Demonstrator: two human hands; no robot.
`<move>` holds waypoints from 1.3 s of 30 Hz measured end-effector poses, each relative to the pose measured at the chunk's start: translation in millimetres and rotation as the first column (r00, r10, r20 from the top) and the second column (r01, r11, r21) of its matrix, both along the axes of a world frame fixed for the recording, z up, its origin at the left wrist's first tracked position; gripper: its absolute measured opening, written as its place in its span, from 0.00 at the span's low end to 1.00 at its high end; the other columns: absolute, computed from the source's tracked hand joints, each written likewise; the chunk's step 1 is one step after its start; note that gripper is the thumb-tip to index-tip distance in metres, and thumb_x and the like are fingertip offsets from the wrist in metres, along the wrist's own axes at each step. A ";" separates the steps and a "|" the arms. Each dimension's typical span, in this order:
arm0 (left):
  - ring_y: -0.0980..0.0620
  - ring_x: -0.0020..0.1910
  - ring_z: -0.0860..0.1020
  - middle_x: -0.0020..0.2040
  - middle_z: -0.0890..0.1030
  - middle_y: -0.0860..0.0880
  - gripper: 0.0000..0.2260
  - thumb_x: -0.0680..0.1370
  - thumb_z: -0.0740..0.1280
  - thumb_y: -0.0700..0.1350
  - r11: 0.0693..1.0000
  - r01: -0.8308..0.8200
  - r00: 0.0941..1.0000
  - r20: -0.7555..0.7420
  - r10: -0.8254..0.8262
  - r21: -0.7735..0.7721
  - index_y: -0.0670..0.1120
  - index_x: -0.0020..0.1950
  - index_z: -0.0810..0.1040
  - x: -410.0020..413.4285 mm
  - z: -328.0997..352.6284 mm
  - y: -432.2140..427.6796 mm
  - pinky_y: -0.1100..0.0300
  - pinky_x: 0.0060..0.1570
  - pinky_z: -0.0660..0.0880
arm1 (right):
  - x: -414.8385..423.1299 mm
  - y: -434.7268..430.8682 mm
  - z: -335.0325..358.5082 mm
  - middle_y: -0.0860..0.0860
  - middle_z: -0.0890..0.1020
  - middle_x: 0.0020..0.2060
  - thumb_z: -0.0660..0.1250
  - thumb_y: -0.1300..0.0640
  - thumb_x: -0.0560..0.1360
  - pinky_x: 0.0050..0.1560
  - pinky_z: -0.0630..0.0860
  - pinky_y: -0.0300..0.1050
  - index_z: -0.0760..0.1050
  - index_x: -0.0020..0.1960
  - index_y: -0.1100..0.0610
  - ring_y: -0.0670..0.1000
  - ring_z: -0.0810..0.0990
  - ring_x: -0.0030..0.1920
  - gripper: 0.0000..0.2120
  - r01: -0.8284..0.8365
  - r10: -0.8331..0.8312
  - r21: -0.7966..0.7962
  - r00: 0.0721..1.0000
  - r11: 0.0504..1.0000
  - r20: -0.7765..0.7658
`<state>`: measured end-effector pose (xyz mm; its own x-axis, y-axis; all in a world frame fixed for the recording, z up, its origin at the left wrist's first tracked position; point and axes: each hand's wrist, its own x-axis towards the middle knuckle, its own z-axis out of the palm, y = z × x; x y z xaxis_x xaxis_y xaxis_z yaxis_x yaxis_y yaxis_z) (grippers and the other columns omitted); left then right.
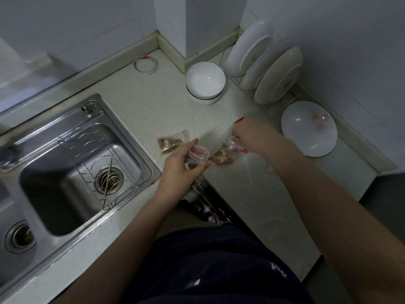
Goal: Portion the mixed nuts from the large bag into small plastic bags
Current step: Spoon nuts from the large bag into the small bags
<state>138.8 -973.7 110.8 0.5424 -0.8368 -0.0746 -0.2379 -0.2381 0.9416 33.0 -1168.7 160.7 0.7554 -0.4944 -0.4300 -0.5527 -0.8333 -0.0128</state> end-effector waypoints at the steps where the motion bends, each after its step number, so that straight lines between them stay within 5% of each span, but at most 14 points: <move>1: 0.70 0.49 0.77 0.49 0.79 0.68 0.27 0.72 0.75 0.42 1.000 0.001 1.000 -0.001 -0.001 0.004 0.47 0.70 0.73 0.2 -0.7 0.4 0.75 0.44 0.74 | 1.0 1.2 -2.1 0.51 0.66 0.26 0.64 0.58 0.75 0.29 0.61 0.40 0.61 0.27 0.56 0.50 0.66 0.27 0.20 0.004 -0.004 -0.012 1.000 1.000 -0.017; 7: 0.72 0.49 0.76 0.49 0.78 0.71 0.27 0.72 0.76 0.42 1.000 -0.012 1.000 -0.018 0.012 0.009 0.48 0.70 0.73 1.5 -3.0 2.0 0.76 0.42 0.74 | -6.0 8.0 -18.4 0.51 0.71 0.28 0.62 0.57 0.77 0.38 0.70 0.44 0.77 0.40 0.61 0.53 0.74 0.34 0.11 0.125 -0.129 -0.104 0.991 0.987 -0.029; 13: 0.70 0.49 0.77 0.50 0.80 0.62 0.26 0.73 0.75 0.42 1.000 -0.015 1.000 -0.020 0.015 0.005 0.46 0.70 0.73 2.8 -2.4 1.0 0.77 0.45 0.72 | -12.1 3.0 -27.8 0.53 0.74 0.35 0.58 0.51 0.81 0.52 0.73 0.50 0.76 0.51 0.64 0.56 0.79 0.46 0.17 0.256 -0.241 0.080 0.956 0.963 -0.167; 18: 0.71 0.49 0.77 0.50 0.79 0.63 0.27 0.73 0.75 0.43 1.000 -0.014 1.000 -0.026 0.015 0.018 0.47 0.70 0.73 5.2 -1.6 2.2 0.76 0.44 0.74 | -18.6 -2.1 -24.5 0.57 0.81 0.48 0.56 0.52 0.82 0.48 0.73 0.45 0.74 0.58 0.64 0.56 0.80 0.51 0.17 0.482 -0.460 0.236 0.876 0.844 -0.144; 21: 0.72 0.49 0.76 0.50 0.79 0.63 0.27 0.73 0.75 0.42 1.000 -0.013 1.000 -0.020 0.014 0.017 0.47 0.71 0.72 5.9 -1.7 3.7 0.78 0.44 0.72 | -20.9 -7.2 -25.8 0.57 0.79 0.55 0.53 0.56 0.83 0.31 0.71 0.42 0.68 0.66 0.62 0.52 0.82 0.50 0.16 0.555 -0.536 0.298 0.831 0.777 -0.150; 22: 0.73 0.49 0.76 0.50 0.78 0.63 0.27 0.73 0.75 0.42 1.000 -0.014 1.000 -0.017 0.014 0.017 0.47 0.71 0.72 5.8 -2.0 4.1 0.78 0.43 0.72 | -24.0 -8.7 -27.4 0.58 0.79 0.56 0.54 0.56 0.82 0.28 0.67 0.41 0.68 0.66 0.62 0.51 0.81 0.48 0.16 0.581 -0.576 0.337 0.808 0.741 -0.127; 24: 0.73 0.49 0.75 0.49 0.78 0.64 0.27 0.73 0.75 0.42 1.000 -0.017 1.000 -0.016 0.017 0.018 0.47 0.71 0.72 5.8 -2.8 4.5 0.79 0.43 0.71 | -25.6 -16.7 -32.7 0.60 0.81 0.49 0.60 0.56 0.81 0.29 0.68 0.41 0.74 0.57 0.64 0.51 0.79 0.38 0.12 0.687 -0.760 0.518 0.641 0.510 -0.103; 27: 0.72 0.49 0.76 0.49 0.79 0.64 0.26 0.73 0.75 0.42 1.000 -0.021 0.999 -0.040 0.021 0.023 0.47 0.70 0.73 5.2 -4.1 4.6 0.77 0.43 0.73 | -33.1 -27.6 -32.7 0.54 0.76 0.34 0.64 0.54 0.79 0.32 0.70 0.40 0.73 0.47 0.63 0.49 0.73 0.31 0.11 0.674 -0.743 0.535 0.658 0.509 -0.122; 34: 0.70 0.49 0.77 0.50 0.80 0.61 0.26 0.73 0.75 0.41 1.000 -0.007 0.999 -0.053 0.008 0.025 0.46 0.70 0.73 2.1 -5.5 0.7 0.79 0.45 0.71 | -44.5 -28.9 -17.7 0.59 0.75 0.48 0.65 0.56 0.77 0.44 0.76 0.49 0.73 0.54 0.59 0.56 0.76 0.45 0.09 0.657 -0.831 0.640 0.554 0.398 -0.052; 39: 0.70 0.49 0.77 0.50 0.80 0.62 0.26 0.73 0.75 0.42 0.999 0.006 0.999 -0.038 -0.004 0.039 0.47 0.70 0.74 -0.2 -5.5 -1.8 0.78 0.45 0.72 | -58.2 -36.7 -3.1 0.57 0.78 0.43 0.64 0.59 0.77 0.34 0.72 0.42 0.76 0.48 0.60 0.55 0.76 0.46 0.05 0.645 -0.887 0.678 0.461 0.352 0.023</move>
<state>138.6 -975.4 105.3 0.5343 -0.8356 -0.1276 -0.2030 -0.2734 0.9402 -25.2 -1205.4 157.6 0.2913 -0.7164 -0.6340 -0.7842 0.2008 -0.5871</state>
